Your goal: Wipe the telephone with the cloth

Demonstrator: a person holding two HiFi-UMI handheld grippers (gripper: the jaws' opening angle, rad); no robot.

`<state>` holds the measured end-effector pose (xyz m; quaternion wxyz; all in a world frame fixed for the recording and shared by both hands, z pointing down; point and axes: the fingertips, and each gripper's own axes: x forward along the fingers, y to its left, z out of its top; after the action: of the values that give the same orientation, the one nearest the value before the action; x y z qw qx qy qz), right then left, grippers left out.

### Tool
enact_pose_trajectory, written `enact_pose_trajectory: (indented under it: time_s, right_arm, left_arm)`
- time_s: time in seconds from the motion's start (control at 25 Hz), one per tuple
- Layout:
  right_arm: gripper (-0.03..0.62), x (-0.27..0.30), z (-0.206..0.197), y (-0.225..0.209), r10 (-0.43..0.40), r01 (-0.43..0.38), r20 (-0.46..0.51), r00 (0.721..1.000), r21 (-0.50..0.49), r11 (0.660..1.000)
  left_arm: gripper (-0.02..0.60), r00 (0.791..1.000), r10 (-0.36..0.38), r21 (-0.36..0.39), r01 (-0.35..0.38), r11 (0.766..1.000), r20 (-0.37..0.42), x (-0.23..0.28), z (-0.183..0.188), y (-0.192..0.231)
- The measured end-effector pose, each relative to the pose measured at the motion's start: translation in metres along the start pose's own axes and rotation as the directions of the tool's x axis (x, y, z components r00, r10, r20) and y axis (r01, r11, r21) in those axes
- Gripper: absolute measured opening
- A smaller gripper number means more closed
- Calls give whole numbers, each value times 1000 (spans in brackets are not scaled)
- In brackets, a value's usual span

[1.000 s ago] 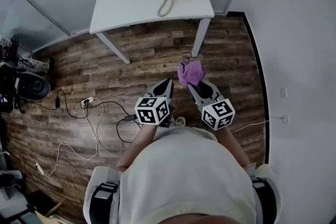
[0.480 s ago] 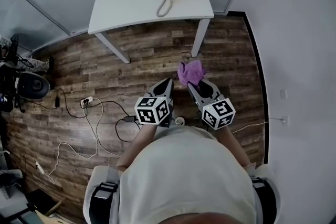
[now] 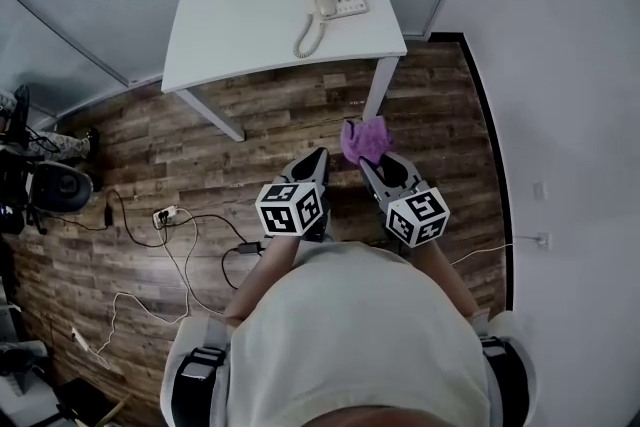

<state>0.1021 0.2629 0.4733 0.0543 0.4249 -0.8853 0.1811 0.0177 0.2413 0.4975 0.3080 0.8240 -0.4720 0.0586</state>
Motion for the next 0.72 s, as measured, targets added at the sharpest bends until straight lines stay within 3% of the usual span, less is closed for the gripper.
enact_pose_trajectory:
  time_s: [0.72]
  right_arm:
    - [123, 137, 72, -45, -57, 57, -2, 998, -22, 998]
  left_arm:
    - [21, 995, -88, 41, 91, 995, -52, 90, 103, 76]
